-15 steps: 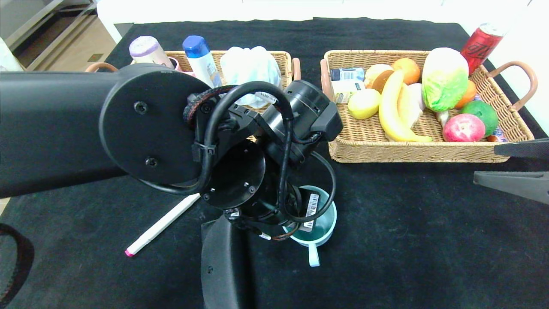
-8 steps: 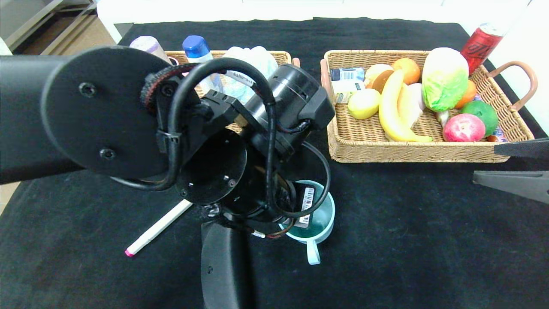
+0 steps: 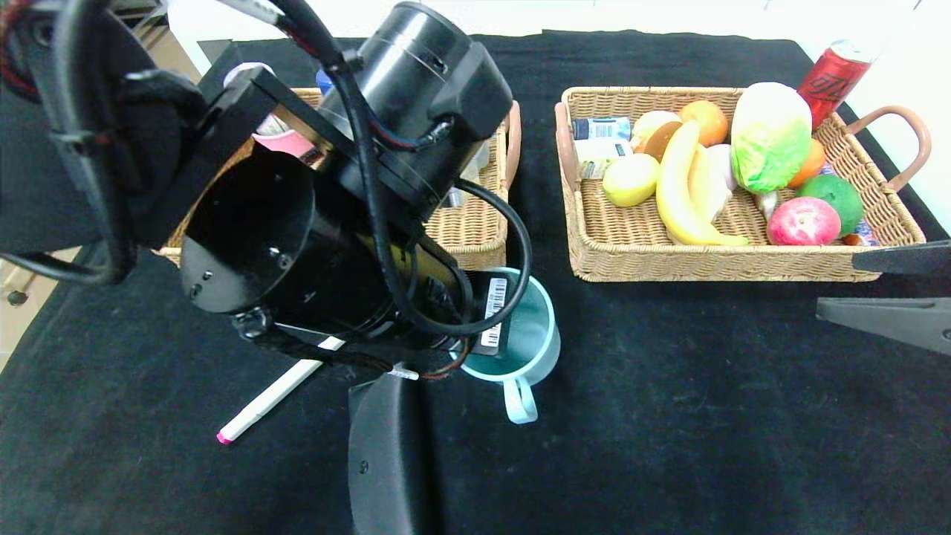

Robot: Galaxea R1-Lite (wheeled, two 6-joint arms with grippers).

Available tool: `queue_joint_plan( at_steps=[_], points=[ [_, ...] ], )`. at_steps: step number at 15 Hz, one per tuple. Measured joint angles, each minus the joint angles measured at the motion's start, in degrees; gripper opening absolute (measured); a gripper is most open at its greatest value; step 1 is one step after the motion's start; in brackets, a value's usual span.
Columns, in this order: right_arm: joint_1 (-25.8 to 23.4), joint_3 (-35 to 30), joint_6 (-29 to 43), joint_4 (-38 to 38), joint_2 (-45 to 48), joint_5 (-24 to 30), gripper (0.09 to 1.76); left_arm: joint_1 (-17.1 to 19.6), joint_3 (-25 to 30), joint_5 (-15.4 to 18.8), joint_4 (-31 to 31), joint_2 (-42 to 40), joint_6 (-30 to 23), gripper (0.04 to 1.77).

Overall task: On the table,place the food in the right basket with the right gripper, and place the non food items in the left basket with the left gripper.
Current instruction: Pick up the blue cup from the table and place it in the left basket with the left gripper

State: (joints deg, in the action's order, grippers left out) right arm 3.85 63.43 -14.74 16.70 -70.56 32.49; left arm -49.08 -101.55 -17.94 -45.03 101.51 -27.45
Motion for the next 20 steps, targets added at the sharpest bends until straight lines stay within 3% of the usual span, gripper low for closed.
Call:
queue_joint_plan(
  at_steps=[6,9,16,20],
  points=[
    [0.09,-0.06,0.0,0.0,-0.2,0.0,1.71,4.88,-0.62,0.32,0.52,-4.29,0.28,0.18],
    [0.09,-0.09,0.0,0.0,-0.2,0.01,1.71,9.56,-0.73,0.95,0.74,-5.67,0.5,0.18],
    [0.28,-0.2,0.0,0.0,-0.41,-0.02,1.71,21.6,-2.23,7.61,0.9,-8.46,2.97,0.18],
    [0.48,-0.34,0.0,0.02,-0.63,-0.11,1.71,26.87,-2.47,8.25,1.05,-9.23,3.58,0.18]
  ],
)
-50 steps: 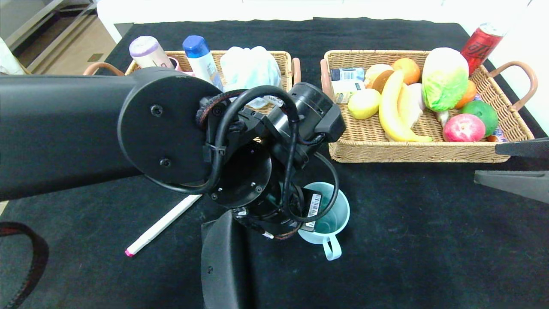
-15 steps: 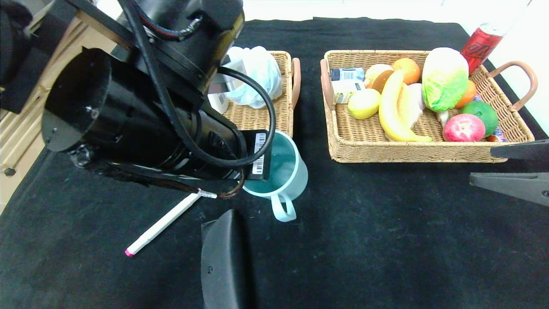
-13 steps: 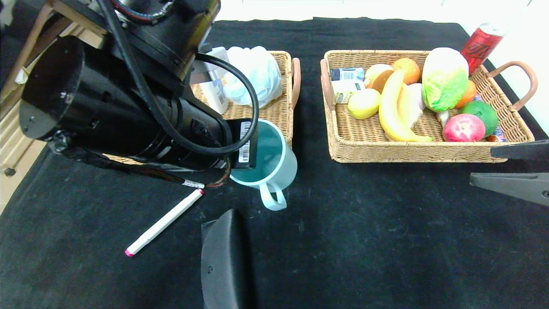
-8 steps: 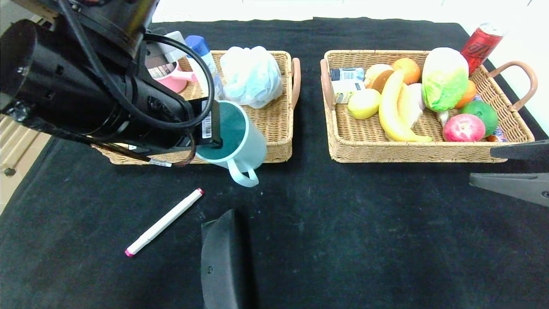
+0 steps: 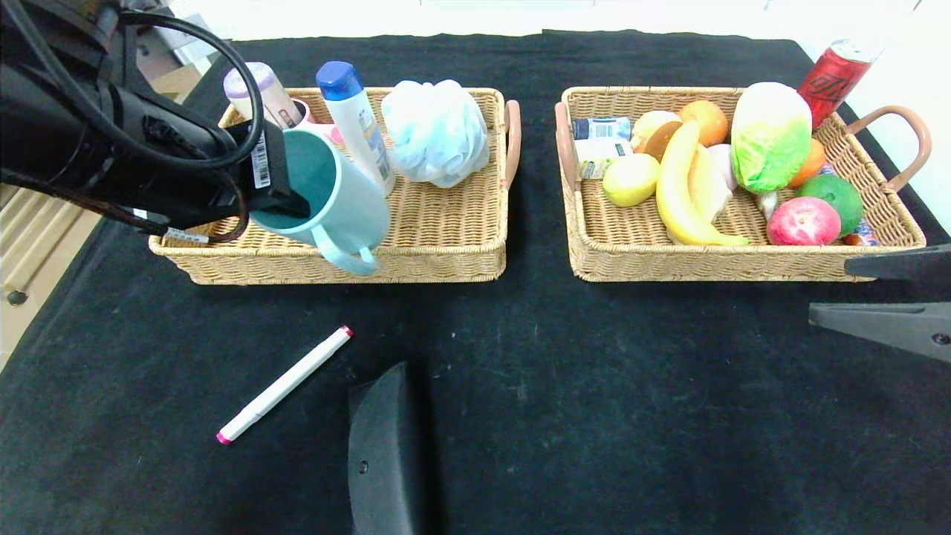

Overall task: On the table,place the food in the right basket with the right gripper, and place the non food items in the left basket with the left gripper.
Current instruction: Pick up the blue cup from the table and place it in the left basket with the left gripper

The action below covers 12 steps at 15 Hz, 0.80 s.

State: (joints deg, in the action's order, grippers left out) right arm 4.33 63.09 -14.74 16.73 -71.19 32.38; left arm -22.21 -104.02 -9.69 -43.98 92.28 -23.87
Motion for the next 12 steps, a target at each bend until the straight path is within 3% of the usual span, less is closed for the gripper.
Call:
queue_joint_plan(
  at_steps=[4,12],
  points=[
    [0.05,-0.07,0.0,-0.02,-0.02,0.0,1.71,6.29,-0.17,4.52,5.14,0.11,0.22,0.18],
    [0.05,0.0,0.0,-0.02,-0.02,0.04,1.71,18.16,-0.24,5.23,12.31,4.33,2.86,0.18]
  ],
)
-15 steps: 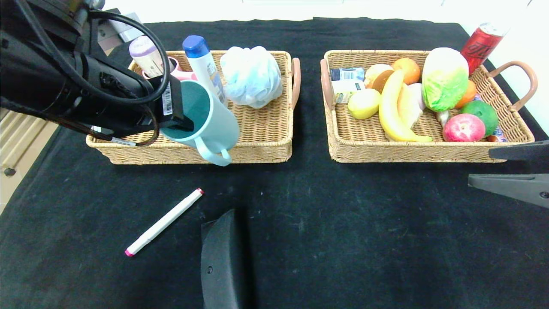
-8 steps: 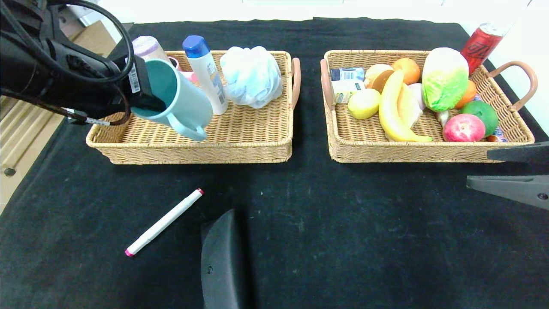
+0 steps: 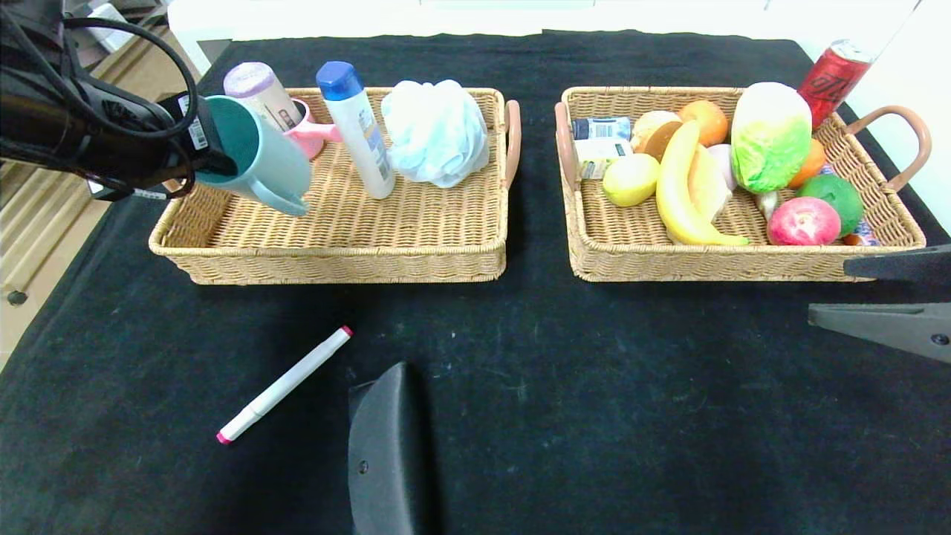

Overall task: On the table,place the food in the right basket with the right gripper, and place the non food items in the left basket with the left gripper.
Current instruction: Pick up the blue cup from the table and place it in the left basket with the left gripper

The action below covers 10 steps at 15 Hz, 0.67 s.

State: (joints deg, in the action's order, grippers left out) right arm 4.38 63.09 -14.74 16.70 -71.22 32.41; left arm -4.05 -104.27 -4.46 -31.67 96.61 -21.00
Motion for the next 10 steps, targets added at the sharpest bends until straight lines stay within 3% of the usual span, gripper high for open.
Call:
queue_joint_plan(
  at_steps=[10],
  points=[
    [0.09,-0.07,-0.04,0.0,-0.17,-0.01,1.71,8.23,-0.06,0.45,11.12,5.64,2.88,0.18]
  ],
)
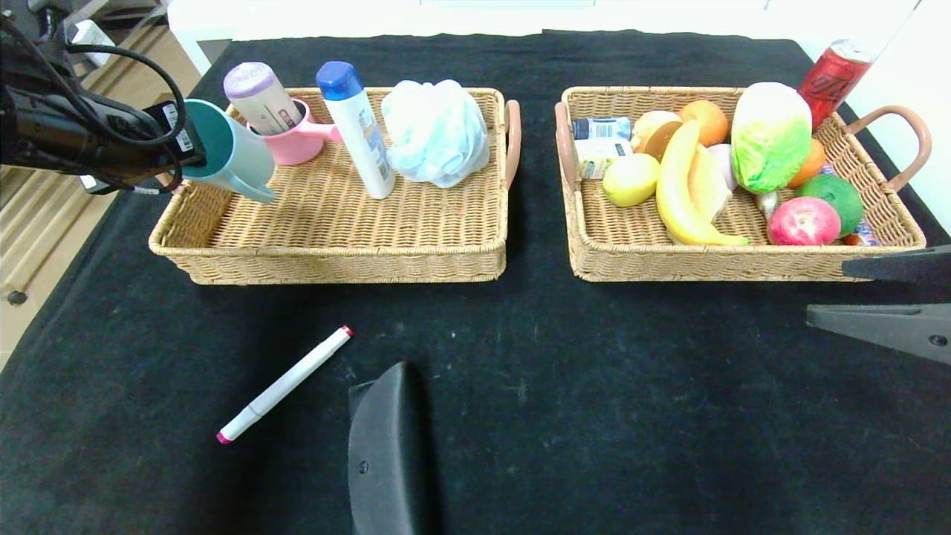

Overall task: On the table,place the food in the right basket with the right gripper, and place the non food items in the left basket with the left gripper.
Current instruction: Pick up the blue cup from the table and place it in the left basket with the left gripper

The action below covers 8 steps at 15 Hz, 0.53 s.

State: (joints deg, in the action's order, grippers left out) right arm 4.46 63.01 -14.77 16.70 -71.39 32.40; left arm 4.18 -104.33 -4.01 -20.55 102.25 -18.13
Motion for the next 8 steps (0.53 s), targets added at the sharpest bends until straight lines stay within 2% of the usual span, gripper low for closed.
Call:
queue_joint_plan(
  at_steps=[4,6,8],
  points=[
    [0.0,0.0,0.01,0.0,-0.02,0.0,1.71,1.3,0.22,1.6,2.89,1.3,1.05,0.21],
    [0.0,0.0,0.0,-0.02,-0.02,0.01,1.71,1.38,0.33,1.8,3.02,1.33,1.12,0.55],
    [0.0,0.0,0.01,-0.02,0.0,-0.02,1.71,1.4,0.55,3.33,3.02,1.18,0.99,0.82]
  ],
)
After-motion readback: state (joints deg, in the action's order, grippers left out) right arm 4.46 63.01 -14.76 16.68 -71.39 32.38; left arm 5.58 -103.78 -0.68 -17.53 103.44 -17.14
